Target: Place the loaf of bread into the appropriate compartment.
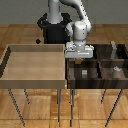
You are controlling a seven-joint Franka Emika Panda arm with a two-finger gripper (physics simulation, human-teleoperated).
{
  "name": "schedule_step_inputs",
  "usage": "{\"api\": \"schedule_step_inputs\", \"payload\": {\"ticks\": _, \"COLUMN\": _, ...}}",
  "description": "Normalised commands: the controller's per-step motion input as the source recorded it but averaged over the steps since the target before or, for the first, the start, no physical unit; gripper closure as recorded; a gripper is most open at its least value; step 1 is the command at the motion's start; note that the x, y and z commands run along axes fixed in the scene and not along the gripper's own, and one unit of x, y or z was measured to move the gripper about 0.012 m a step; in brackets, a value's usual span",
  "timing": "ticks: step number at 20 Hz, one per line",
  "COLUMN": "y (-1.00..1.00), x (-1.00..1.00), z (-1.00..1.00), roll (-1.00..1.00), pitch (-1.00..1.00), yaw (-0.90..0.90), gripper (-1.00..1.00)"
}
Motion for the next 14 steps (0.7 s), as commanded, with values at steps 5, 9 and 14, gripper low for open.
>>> {"api": "schedule_step_inputs", "payload": {"ticks": 5, "y": 0.0, "x": 0.0, "z": 0.0, "roll": 0.0, "pitch": 0.0, "yaw": 0.0, "gripper": -1.0}}
{"api": "schedule_step_inputs", "payload": {"ticks": 9, "y": 0.0, "x": 0.0, "z": 0.0, "roll": 0.0, "pitch": 0.0, "yaw": 0.0, "gripper": -1.0}}
{"api": "schedule_step_inputs", "payload": {"ticks": 14, "y": -0.2, "x": -0.2, "z": 0.0, "roll": 0.0, "pitch": 0.0, "yaw": 0.0, "gripper": -1.0}}
